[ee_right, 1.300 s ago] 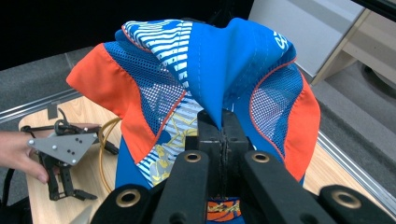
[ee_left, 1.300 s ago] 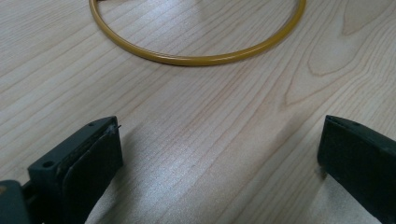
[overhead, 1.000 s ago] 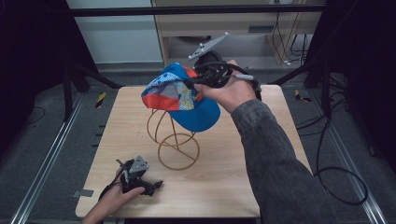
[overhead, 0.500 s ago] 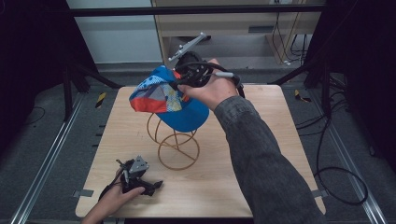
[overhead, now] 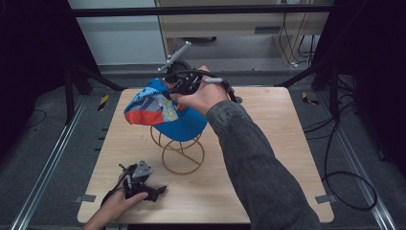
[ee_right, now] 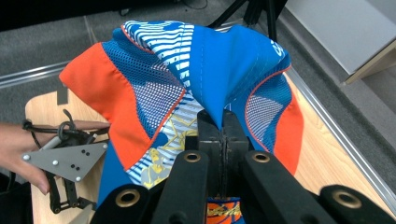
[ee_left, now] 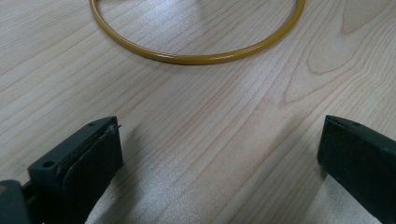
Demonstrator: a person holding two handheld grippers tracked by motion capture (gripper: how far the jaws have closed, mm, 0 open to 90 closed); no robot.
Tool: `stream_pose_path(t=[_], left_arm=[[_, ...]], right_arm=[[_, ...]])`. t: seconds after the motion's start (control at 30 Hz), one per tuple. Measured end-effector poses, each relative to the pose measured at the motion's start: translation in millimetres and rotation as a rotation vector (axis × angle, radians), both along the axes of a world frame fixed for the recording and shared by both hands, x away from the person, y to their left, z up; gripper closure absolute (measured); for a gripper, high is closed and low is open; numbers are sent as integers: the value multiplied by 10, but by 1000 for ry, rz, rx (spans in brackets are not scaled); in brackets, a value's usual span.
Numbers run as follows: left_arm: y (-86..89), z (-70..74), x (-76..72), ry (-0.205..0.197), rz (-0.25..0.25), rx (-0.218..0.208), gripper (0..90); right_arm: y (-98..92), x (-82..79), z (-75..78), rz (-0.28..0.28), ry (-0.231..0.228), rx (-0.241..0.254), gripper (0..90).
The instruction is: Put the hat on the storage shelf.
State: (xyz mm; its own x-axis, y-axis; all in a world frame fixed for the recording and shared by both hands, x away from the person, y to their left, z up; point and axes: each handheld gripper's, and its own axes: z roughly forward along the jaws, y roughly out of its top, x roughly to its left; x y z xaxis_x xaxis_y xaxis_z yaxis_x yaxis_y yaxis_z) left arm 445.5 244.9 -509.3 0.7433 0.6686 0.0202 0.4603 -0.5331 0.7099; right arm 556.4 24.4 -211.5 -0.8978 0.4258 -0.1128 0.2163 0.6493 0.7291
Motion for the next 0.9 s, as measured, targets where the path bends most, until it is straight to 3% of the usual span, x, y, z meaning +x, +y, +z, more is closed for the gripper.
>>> stream_pose_path(t=[0.53, 0.9], left_arm=[[0, 0, -2, 0, 1, 0, 0], [0, 0, -3, 0, 2, 0, 0]], right_arm=[[113, -29, -106, 21, 8, -54, 898], [121, 0, -172, 16, 24, -56, 895]])
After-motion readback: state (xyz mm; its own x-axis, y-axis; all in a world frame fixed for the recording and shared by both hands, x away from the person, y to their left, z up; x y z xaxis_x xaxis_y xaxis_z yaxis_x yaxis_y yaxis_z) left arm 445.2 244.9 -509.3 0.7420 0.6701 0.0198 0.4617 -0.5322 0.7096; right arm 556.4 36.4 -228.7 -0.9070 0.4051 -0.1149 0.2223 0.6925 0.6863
